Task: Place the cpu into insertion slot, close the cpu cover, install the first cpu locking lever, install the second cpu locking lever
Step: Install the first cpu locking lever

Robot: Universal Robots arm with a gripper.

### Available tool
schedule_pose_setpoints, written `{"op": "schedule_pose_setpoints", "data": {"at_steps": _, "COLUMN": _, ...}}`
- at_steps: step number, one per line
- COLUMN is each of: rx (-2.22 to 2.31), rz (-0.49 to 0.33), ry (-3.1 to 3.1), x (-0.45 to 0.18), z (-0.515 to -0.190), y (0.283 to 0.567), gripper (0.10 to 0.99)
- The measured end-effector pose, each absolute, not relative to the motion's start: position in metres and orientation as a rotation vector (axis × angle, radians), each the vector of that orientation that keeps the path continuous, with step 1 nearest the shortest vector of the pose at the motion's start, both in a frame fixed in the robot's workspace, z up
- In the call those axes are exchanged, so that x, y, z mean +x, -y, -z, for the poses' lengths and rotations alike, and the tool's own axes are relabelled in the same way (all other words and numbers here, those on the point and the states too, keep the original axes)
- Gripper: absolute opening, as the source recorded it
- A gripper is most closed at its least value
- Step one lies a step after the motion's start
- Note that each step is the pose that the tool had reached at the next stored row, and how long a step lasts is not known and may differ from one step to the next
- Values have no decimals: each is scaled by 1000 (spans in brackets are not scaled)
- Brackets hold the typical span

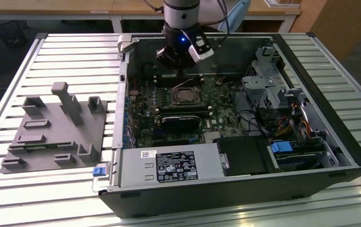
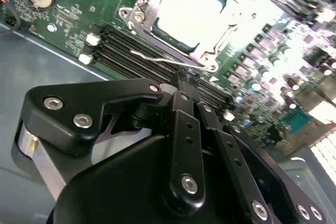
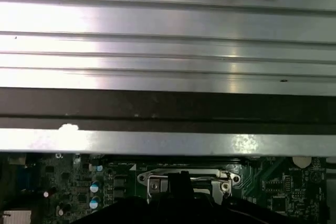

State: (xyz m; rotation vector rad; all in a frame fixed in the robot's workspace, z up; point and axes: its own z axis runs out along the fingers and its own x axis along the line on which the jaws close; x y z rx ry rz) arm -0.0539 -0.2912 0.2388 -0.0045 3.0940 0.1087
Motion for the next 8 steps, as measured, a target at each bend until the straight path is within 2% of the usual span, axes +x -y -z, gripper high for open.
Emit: {"op": "schedule_pose_setpoints", "data": {"at_steps": 8, "rx": -4, "rz": -109, "ry": -3094, "x": -50, "z": -229, "y": 291, "gripper": 106}}
